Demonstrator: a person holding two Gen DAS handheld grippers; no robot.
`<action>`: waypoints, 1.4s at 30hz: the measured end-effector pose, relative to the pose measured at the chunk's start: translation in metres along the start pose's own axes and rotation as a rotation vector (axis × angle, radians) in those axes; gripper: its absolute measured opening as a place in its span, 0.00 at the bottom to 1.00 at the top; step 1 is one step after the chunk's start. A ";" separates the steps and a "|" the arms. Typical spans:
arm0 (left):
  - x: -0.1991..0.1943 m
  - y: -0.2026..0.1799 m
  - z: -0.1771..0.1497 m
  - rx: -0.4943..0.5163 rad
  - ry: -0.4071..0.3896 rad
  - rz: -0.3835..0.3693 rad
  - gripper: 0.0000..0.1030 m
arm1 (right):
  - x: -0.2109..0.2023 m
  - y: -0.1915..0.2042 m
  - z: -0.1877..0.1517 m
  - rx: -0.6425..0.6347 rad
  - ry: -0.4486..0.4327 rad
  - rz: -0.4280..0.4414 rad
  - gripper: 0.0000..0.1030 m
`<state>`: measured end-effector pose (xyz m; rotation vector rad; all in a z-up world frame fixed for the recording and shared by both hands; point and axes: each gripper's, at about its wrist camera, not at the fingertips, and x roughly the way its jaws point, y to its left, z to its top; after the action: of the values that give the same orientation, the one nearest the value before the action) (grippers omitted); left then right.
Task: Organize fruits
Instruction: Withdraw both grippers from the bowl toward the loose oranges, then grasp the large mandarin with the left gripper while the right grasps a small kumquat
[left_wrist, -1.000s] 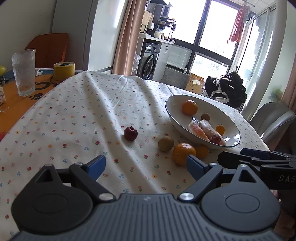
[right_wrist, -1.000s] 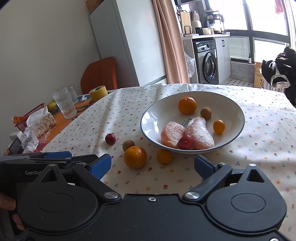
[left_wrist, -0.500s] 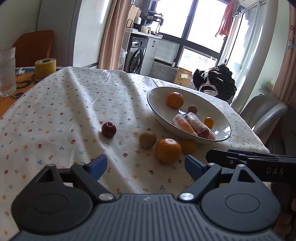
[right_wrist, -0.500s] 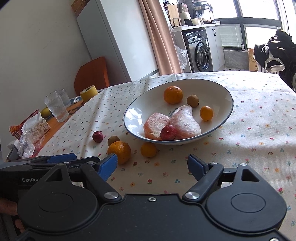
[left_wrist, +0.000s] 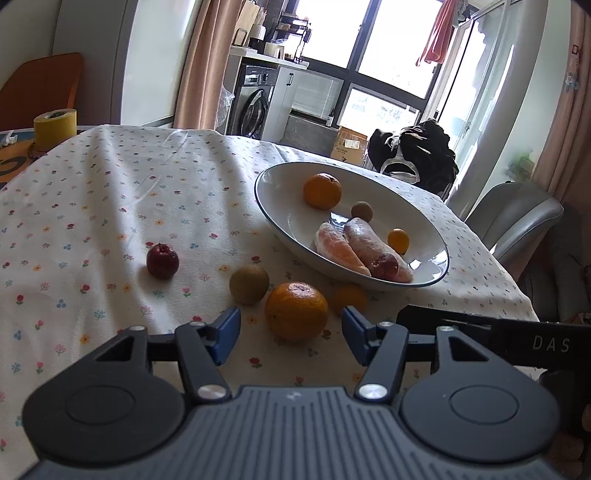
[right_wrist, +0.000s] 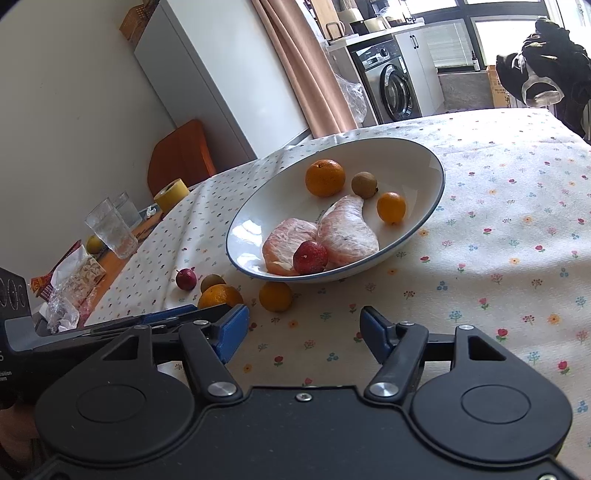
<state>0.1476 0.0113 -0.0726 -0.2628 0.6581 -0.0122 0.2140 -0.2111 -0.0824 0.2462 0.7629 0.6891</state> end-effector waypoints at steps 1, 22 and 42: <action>0.002 -0.001 0.000 -0.001 -0.001 0.006 0.56 | 0.001 0.000 0.000 0.001 0.002 -0.001 0.62; -0.016 0.017 -0.003 -0.066 -0.045 0.029 0.35 | 0.029 0.025 0.005 -0.041 0.033 -0.019 0.52; -0.042 0.061 -0.010 -0.153 -0.090 0.041 0.35 | 0.052 0.059 0.003 -0.114 0.035 -0.098 0.22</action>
<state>0.1038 0.0722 -0.0695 -0.3948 0.5752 0.0894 0.2144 -0.1321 -0.0826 0.0924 0.7610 0.6434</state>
